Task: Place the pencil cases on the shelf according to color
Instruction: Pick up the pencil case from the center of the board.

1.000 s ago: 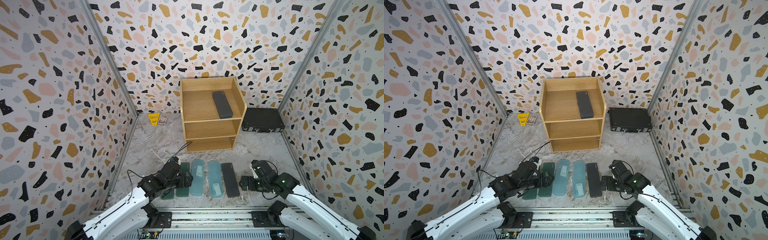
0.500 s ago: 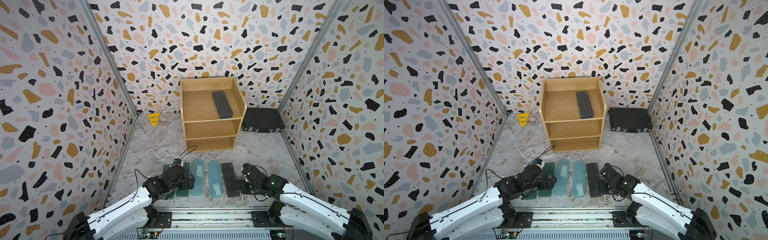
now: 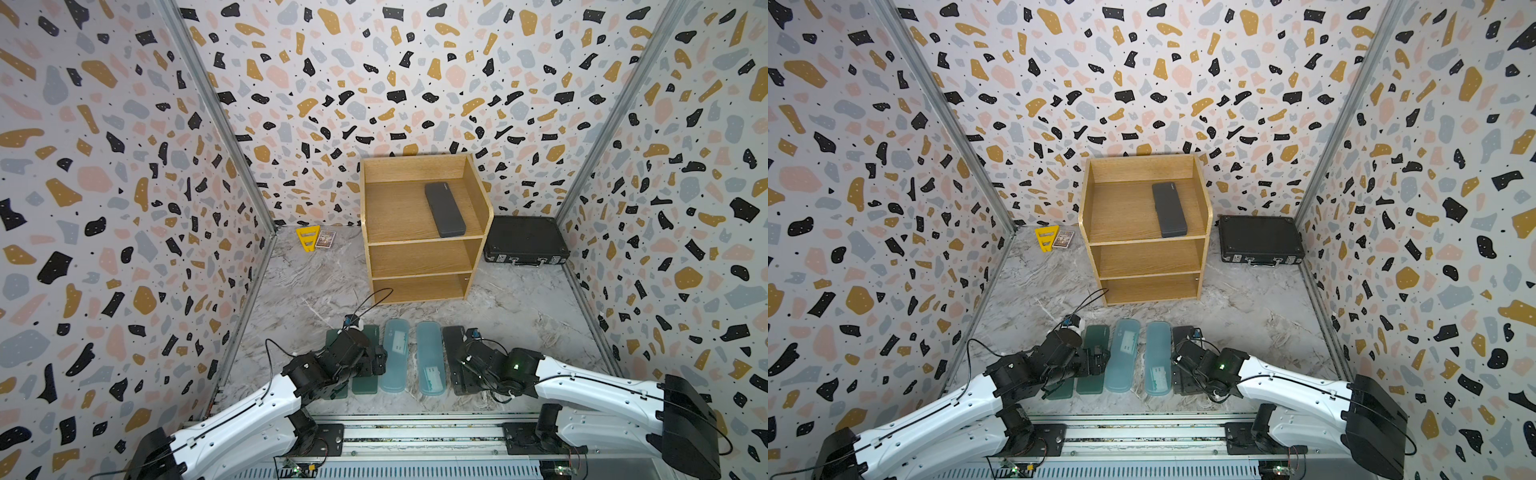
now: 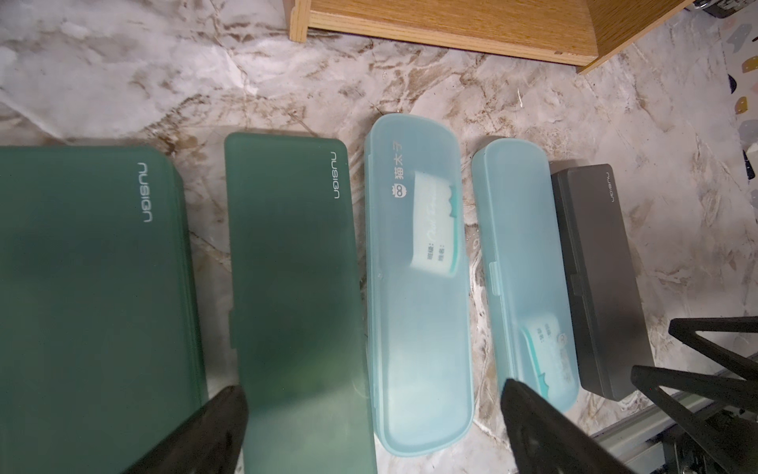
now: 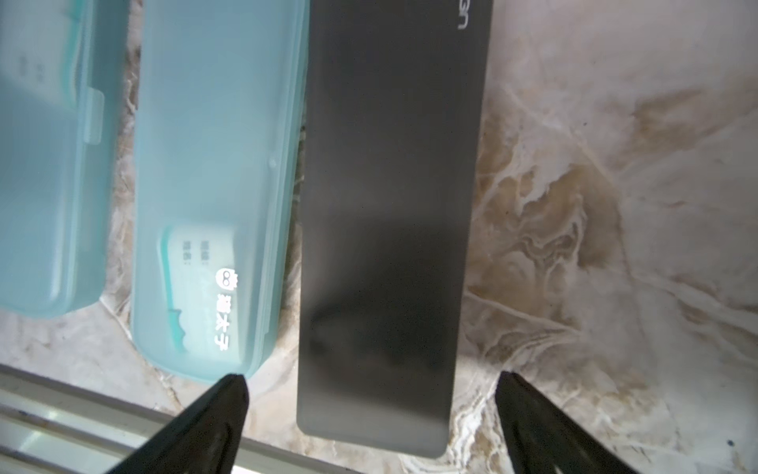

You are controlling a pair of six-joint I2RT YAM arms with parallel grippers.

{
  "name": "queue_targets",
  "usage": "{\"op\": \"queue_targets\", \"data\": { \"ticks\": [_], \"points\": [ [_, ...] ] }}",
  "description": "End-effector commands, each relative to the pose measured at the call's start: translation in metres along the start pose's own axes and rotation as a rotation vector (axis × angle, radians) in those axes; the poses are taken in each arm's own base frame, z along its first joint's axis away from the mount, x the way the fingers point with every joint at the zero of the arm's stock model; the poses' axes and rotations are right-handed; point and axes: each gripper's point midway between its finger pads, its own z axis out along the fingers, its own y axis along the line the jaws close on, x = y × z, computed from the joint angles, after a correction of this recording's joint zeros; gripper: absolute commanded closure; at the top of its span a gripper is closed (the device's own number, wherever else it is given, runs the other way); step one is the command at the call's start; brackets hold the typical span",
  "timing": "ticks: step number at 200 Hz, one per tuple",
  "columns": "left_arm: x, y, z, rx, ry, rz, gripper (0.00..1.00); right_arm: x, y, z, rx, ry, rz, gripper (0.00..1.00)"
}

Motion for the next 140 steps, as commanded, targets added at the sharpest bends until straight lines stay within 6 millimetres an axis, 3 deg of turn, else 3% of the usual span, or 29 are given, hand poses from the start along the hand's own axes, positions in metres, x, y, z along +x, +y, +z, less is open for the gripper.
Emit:
{"op": "queue_targets", "data": {
  "ticks": [1,54,140],
  "points": [
    [-0.008,-0.005,-0.004,0.002,-0.027,0.011,0.00,0.001,0.001,0.000,0.059,0.007,-0.012,0.00],
    [-0.006,-0.004,-0.003,0.001,-0.019,0.013,0.00,0.015,-0.013,0.006,0.140,0.025,0.000,0.00],
    [-0.005,-0.003,-0.004,0.001,-0.020,0.012,0.00,0.024,-0.009,0.030,0.129,0.051,0.000,0.00]
  ]
}}
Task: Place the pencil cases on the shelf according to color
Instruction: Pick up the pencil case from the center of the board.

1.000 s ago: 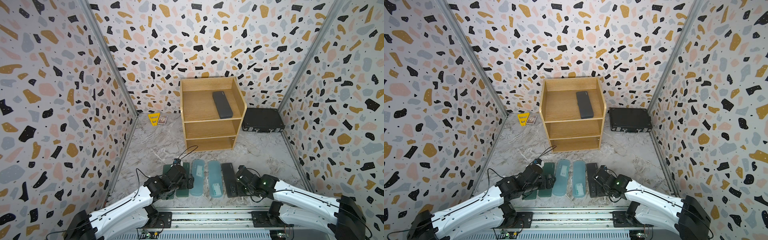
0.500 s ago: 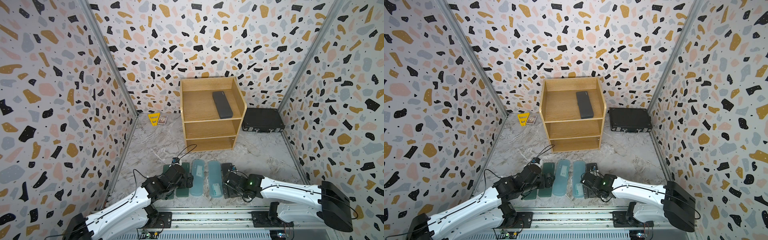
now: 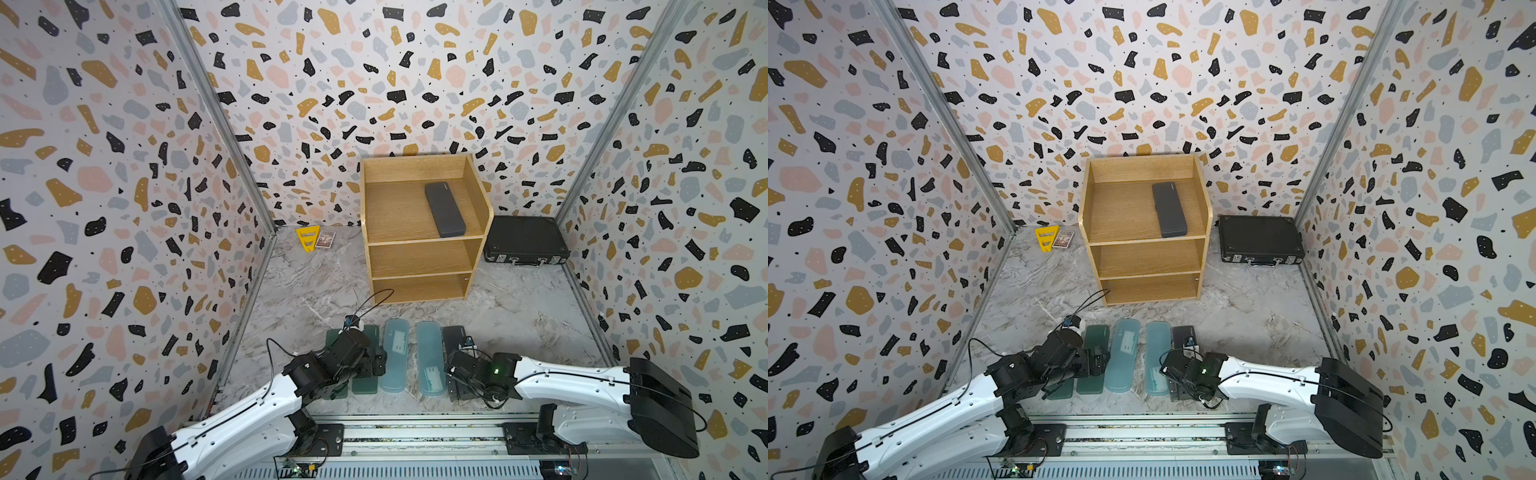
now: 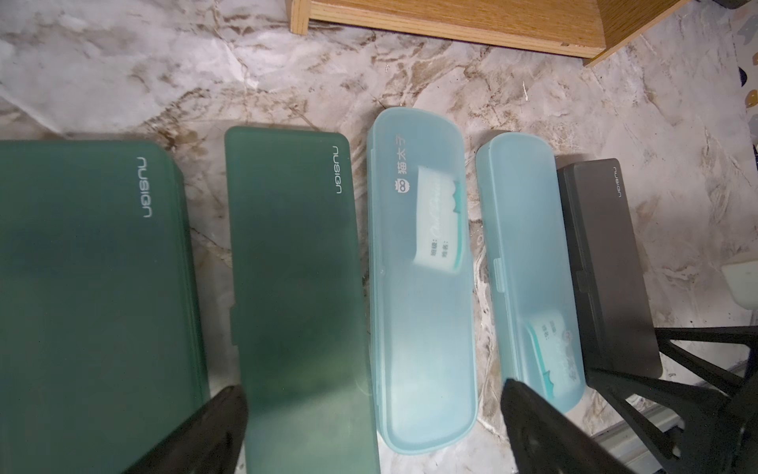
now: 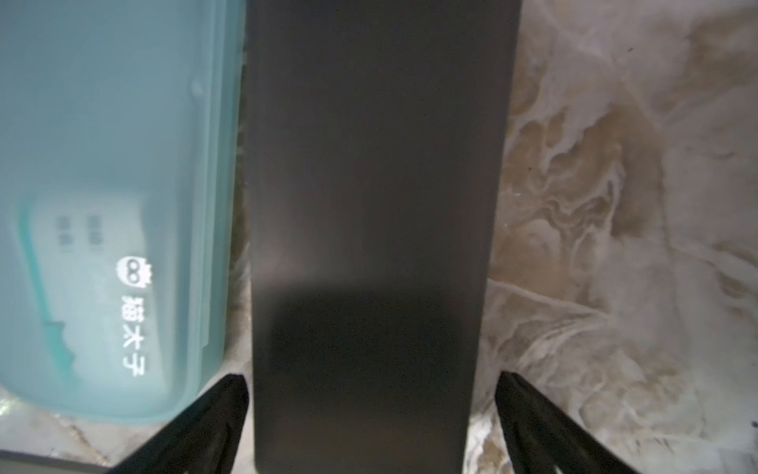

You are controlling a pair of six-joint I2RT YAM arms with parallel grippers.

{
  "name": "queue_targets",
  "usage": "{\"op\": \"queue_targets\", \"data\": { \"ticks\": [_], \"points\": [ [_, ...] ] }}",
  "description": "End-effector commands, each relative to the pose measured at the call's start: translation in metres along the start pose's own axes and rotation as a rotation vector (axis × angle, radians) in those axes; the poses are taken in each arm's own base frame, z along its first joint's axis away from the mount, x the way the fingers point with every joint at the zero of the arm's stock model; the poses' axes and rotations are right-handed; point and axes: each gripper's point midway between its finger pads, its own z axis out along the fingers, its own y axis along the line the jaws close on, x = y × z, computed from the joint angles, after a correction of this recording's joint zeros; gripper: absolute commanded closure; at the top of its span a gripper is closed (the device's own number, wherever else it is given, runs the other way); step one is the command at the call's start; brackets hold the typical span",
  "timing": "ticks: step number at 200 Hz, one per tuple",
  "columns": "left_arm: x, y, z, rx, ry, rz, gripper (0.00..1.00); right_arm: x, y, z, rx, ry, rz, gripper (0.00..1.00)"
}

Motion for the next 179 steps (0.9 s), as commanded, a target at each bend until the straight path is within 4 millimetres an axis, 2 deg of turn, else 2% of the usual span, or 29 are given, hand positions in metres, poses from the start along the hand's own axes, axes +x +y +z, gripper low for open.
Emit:
{"op": "queue_targets", "data": {
  "ticks": [1,94,164,179],
  "points": [
    [-0.007,-0.003,-0.005,0.005,-0.028,0.008,0.00,0.000,-0.001,0.004,0.015,-0.007,0.013,0.00],
    [-0.007,-0.004,-0.004,0.004,-0.022,0.007,0.00,0.010,-0.015,0.014,0.088,0.009,0.009,0.04],
    [-0.004,0.000,-0.008,0.002,-0.027,0.002,0.00,0.017,-0.020,0.020,0.115,0.012,0.016,0.27],
    [-0.004,0.001,-0.008,0.000,-0.026,0.002,0.00,0.018,-0.022,0.017,0.128,0.008,0.009,0.40]
  ]
}}
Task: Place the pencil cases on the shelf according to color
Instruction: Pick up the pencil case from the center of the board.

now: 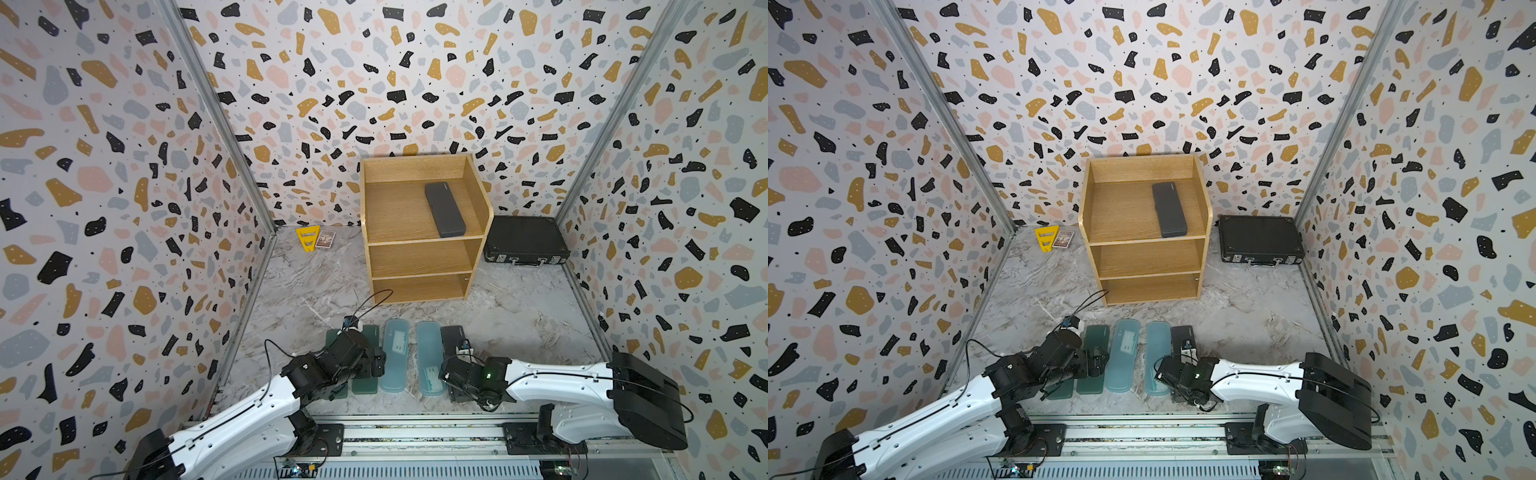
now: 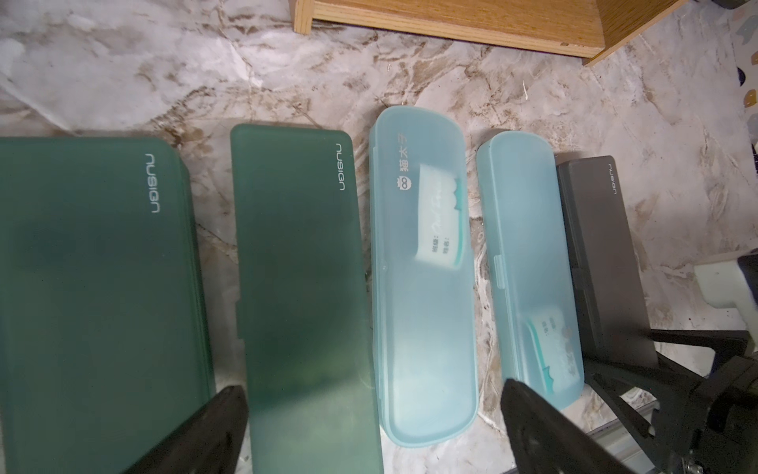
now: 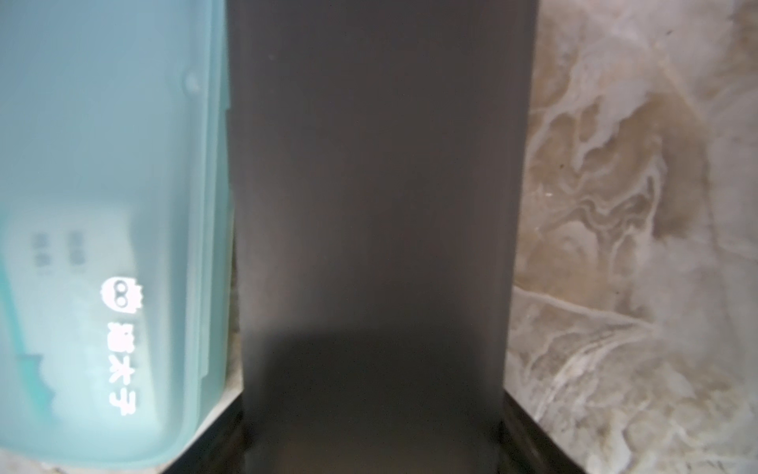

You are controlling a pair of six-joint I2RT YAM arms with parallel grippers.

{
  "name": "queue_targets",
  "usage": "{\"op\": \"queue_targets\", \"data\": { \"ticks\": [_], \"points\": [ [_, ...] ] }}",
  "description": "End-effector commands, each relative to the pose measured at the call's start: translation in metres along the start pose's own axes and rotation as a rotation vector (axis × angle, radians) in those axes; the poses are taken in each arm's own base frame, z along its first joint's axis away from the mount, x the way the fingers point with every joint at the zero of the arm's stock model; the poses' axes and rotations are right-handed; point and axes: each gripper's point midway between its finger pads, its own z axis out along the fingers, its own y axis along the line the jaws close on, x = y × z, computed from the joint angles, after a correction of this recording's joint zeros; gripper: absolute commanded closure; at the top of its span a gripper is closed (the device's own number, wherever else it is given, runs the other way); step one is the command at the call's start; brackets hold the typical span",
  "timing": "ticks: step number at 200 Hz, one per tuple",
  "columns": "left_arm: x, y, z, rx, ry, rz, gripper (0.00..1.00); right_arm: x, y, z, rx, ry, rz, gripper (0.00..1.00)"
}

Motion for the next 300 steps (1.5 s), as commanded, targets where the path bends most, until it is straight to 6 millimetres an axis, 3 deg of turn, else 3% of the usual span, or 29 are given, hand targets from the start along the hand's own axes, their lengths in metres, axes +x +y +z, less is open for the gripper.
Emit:
{"op": "queue_targets", "data": {
  "ticks": [1,28,103,138,214,300],
  "points": [
    [-0.005,0.000,-0.004,-0.004,-0.022,0.003,0.00,0.016,-0.028,0.007,0.112,0.041,-0.018,0.41],
    [-0.006,0.000,-0.006,-0.008,-0.021,0.008,0.00,0.010,-0.032,-0.006,0.119,0.007,-0.023,0.54],
    [-0.017,-0.007,-0.015,0.005,-0.052,0.006,0.00,-0.015,-0.041,-0.063,0.088,-0.087,-0.047,0.67],
    [-0.028,-0.013,-0.026,0.006,-0.076,0.022,0.00,-0.021,-0.043,-0.083,0.075,-0.103,-0.067,0.68],
    [-0.066,-0.040,-0.061,0.060,-0.163,0.053,0.00,-0.050,-0.014,-0.137,-0.042,-0.156,-0.123,0.71],
    [-0.073,-0.034,-0.070,0.020,-0.189,0.052,0.00,-0.075,0.016,-0.184,-0.142,-0.196,-0.222,0.73]
  ]
}}
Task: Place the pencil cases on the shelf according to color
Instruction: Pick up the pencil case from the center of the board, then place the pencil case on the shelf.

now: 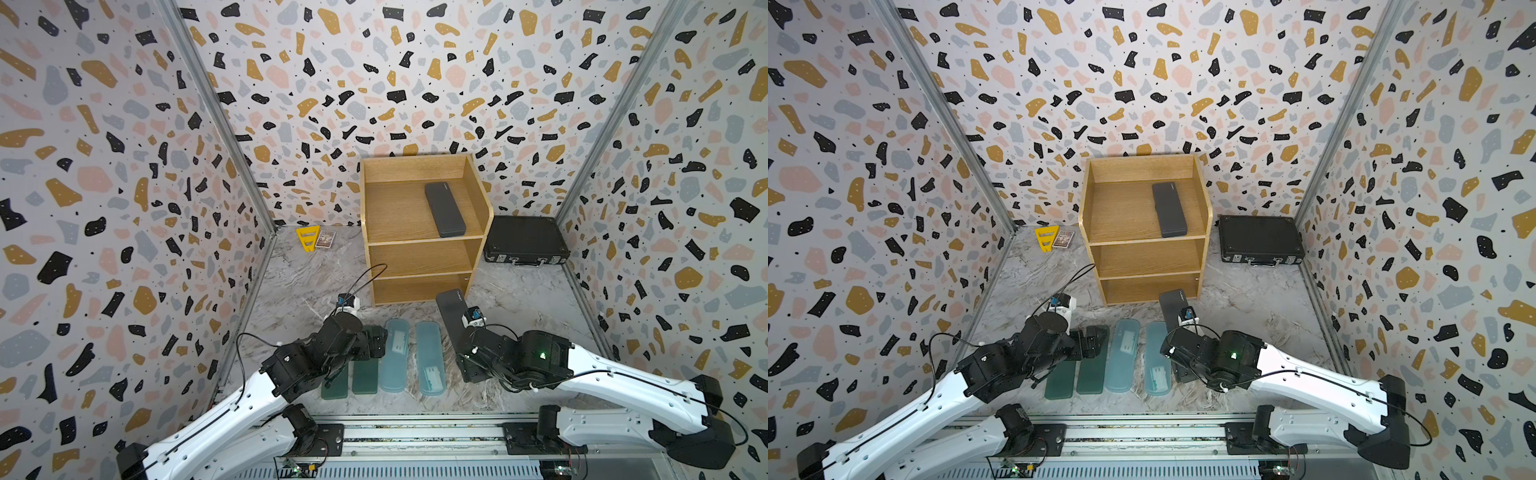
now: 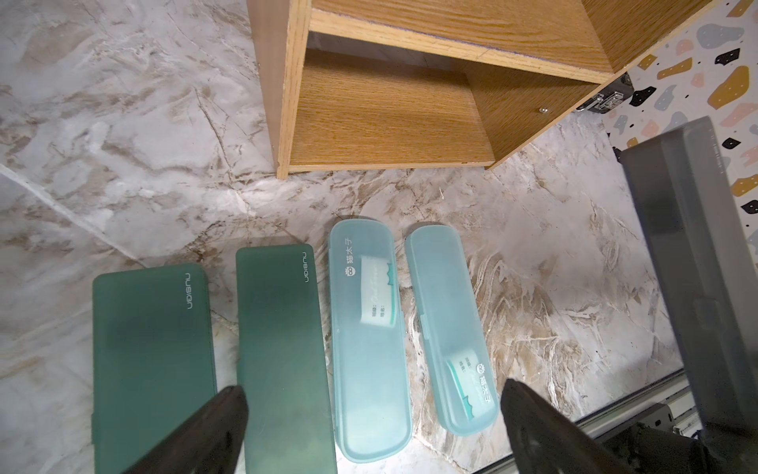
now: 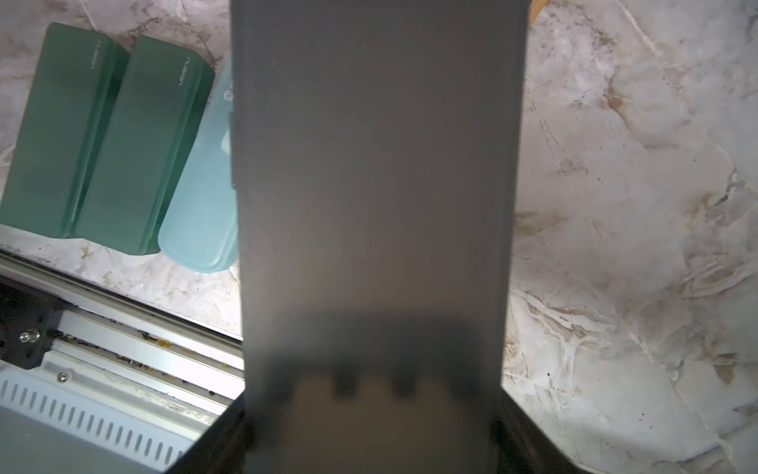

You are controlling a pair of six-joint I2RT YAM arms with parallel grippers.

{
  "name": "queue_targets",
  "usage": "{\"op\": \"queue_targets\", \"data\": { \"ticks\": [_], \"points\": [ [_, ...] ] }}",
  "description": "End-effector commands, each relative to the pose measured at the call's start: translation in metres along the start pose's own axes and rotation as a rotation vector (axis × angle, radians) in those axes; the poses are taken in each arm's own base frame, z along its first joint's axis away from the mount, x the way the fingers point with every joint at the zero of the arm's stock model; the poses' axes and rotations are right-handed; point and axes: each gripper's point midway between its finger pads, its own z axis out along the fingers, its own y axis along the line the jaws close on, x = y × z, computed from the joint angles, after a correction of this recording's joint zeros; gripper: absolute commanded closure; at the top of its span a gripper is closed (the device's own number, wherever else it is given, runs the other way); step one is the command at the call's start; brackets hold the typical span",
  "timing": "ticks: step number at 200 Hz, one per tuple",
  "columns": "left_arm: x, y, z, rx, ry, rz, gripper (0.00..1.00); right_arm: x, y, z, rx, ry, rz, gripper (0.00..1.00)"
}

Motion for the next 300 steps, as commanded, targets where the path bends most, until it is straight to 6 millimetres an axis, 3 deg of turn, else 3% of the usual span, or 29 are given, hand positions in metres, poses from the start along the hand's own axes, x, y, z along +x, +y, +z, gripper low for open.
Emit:
{"op": "queue_targets", "data": {
  "ticks": [1,146,204,276,298,300],
  "points": [
    [-0.009,0.002,-0.009,-0.026,-0.027,0.014,0.00,-0.010,0.004,-0.016,-0.020,-0.014,-0.050,0.73],
    [-0.034,0.018,-0.031,-0.155,-0.096,0.028,0.00,-0.060,0.041,-0.075,-0.145,-0.073,-0.151,0.74],
    [-0.039,0.014,-0.036,-0.139,-0.107,0.043,0.00,-0.079,0.046,-0.088,-0.158,-0.090,-0.158,0.73],
    [-0.051,0.009,-0.040,-0.145,-0.129,0.053,0.00,-0.129,0.052,-0.101,-0.172,-0.149,-0.141,0.75],
    [-0.054,0.004,-0.039,-0.122,-0.140,0.048,0.00,-0.141,0.060,-0.099,-0.169,-0.156,-0.155,0.75],
    [-0.055,0.003,-0.039,-0.122,-0.140,0.048,0.00,-0.146,0.054,-0.097,-0.154,-0.160,-0.138,0.74]
  ]
}}
